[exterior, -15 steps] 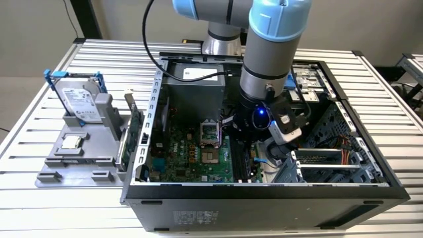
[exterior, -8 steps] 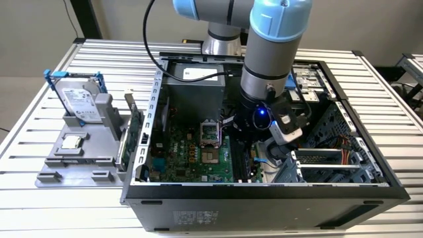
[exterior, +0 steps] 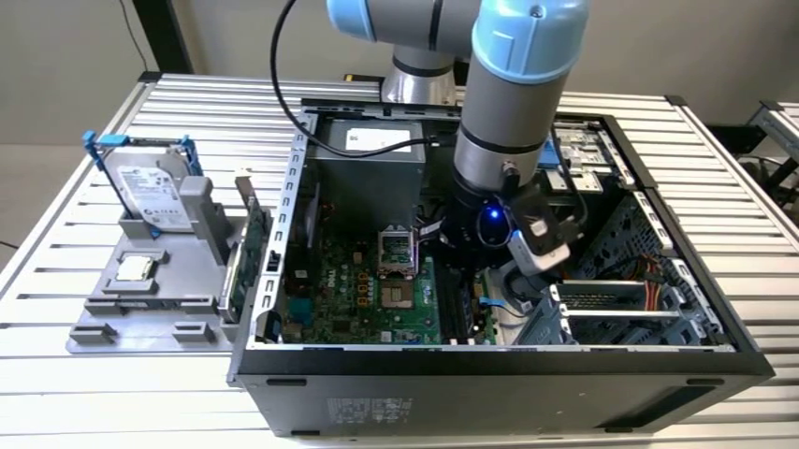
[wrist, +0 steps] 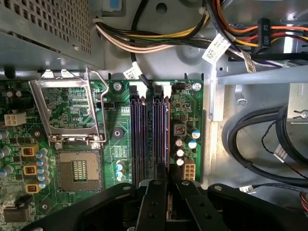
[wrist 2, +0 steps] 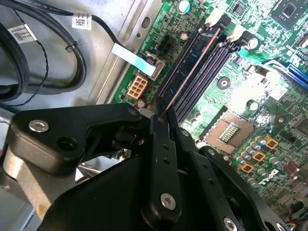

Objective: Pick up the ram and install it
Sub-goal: 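Insert the ram into the slot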

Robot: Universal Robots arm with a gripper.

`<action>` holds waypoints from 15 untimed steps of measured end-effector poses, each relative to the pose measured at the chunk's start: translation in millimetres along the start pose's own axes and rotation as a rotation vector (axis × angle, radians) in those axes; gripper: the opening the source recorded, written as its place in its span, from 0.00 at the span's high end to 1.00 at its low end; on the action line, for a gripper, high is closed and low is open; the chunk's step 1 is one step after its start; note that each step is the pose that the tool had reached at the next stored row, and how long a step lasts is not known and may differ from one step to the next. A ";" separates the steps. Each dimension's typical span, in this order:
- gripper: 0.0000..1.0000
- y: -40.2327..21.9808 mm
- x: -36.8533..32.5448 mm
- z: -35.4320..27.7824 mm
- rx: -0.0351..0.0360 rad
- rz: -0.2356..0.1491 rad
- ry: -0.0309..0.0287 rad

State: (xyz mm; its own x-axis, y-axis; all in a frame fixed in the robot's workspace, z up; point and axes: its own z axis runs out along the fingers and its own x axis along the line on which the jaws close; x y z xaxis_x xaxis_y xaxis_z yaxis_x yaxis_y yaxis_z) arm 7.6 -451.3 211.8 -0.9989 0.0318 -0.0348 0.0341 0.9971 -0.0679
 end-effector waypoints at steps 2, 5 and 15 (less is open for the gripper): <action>1.00 0.0 0.0 0.8 0.0003 0.000 0.0011; 1.00 0.1 0.1 2.1 0.0002 0.000 0.0014; 0.00 0.4 0.2 4.7 -0.0011 0.000 0.0026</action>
State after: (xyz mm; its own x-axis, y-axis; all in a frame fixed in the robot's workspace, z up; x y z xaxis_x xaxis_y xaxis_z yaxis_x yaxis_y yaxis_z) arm 7.6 -451.2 207.1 -0.9990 0.0319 -0.0322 0.0340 0.9972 -0.0668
